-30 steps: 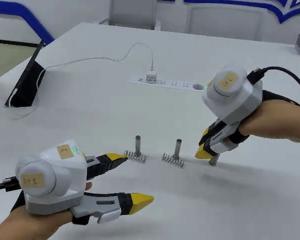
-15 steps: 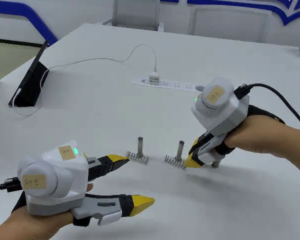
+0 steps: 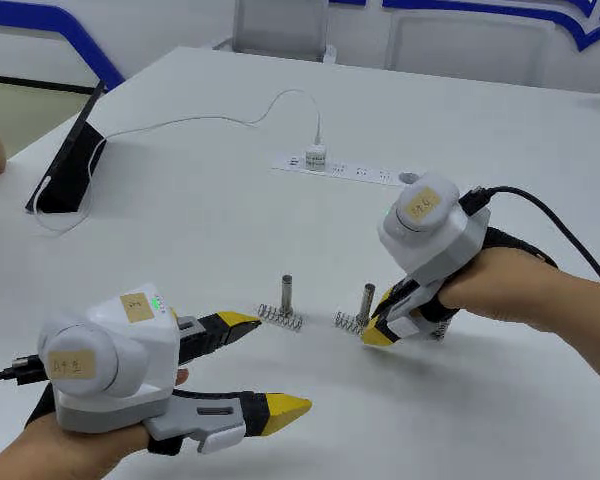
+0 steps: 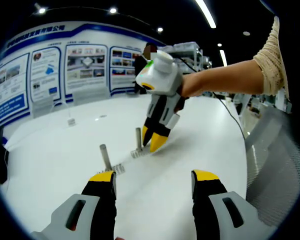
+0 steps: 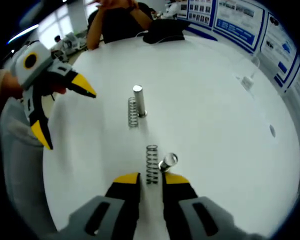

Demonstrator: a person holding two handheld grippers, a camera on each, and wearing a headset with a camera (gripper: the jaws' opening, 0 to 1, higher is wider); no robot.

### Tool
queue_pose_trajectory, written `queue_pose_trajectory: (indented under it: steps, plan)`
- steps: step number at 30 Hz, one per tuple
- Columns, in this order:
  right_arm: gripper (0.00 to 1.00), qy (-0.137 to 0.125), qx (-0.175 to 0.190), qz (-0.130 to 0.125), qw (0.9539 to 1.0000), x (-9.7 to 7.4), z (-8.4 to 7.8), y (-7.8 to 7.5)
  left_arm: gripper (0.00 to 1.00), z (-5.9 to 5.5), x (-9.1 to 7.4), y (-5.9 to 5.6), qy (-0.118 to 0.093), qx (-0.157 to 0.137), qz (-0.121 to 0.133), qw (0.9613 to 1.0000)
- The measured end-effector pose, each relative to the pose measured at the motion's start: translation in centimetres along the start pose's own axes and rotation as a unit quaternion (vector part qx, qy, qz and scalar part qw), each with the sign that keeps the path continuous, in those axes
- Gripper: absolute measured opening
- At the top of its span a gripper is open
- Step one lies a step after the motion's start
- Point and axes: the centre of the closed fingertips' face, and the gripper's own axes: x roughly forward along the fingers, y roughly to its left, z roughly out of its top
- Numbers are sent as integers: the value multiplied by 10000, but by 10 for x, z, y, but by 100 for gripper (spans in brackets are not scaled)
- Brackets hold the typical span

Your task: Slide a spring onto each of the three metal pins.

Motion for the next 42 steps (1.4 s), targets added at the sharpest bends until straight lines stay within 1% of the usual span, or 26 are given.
queue_pose_trajectory:
  steps: [7,17,23,29,36,42]
  plan:
    - [17,-45,-8,26,10000,2,1,0,62,0,1,0,4,-1,-2,10000]
    - [16,14,68,37,10000,5,-1,1,61,0,1,1,13,0,7,10000]
    - [13,71,37,33,10000,7,-3,1,61,0,0,2,11,4,21,10000]
    - [12,71,-24,21,10000,7,-3,1,61,0,0,3,17,4,27,10000]
    - [12,116,-117,54,9998,3,-5,5,61,0,2,2,31,29,-5,10000]
    - [12,133,-215,98,9996,-7,-6,12,60,2,6,1,25,51,-56,10000]
